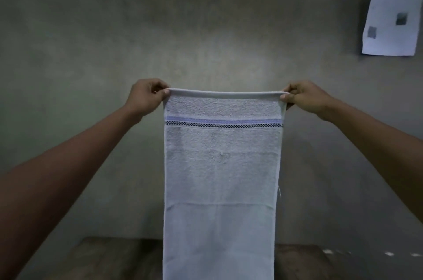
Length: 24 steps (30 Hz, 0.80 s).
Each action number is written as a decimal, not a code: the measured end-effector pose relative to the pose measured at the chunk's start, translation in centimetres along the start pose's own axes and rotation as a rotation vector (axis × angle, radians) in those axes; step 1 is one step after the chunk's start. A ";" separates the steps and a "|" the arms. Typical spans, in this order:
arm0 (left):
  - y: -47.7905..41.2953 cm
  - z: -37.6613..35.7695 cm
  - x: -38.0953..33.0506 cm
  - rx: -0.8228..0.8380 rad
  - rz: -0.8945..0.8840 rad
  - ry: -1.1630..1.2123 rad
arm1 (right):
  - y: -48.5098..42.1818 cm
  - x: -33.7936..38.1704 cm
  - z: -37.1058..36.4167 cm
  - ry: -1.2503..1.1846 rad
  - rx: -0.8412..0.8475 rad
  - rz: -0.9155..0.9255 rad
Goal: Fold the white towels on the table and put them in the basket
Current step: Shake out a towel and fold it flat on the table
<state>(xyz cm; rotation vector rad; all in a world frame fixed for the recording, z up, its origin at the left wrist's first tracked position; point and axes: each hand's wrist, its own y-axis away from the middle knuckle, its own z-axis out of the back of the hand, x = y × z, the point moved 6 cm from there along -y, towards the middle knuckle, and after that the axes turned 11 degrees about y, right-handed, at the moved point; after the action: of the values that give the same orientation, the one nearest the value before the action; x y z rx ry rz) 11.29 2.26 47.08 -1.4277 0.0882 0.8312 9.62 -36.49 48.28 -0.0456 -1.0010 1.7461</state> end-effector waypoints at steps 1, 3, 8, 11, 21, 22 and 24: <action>-0.1 0.2 -0.5 -0.004 0.002 0.018 | 0.3 0.4 0.5 -0.021 -0.011 0.016; 0.2 0.7 -1.2 0.007 0.019 0.062 | 1.3 1.1 1.5 -0.058 -0.015 0.030; 4.3 1.5 -2.4 0.244 0.156 0.293 | 5.6 0.1 0.8 -0.210 0.290 -0.048; 9.1 1.5 -1.8 0.518 0.330 0.345 | 9.9 -1.4 -0.8 -0.292 0.563 -0.115; 22.2 -0.7 5.1 0.868 0.740 0.307 | 20.9 -6.2 -8.8 -0.331 1.002 -0.249; 24.2 -1.3 6.6 0.887 0.754 0.282 | 22.6 -7.3 -10.5 -0.325 1.021 -0.280; 28.6 -2.4 9.4 0.923 0.770 0.210 | 26.2 -9.7 -14.2 -0.307 1.049 -0.339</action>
<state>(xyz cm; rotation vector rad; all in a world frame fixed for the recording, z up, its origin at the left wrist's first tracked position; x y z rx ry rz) 3.33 2.07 17.95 -0.5569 1.0919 1.0458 0.39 -37.74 18.38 1.0163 -0.1682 1.7819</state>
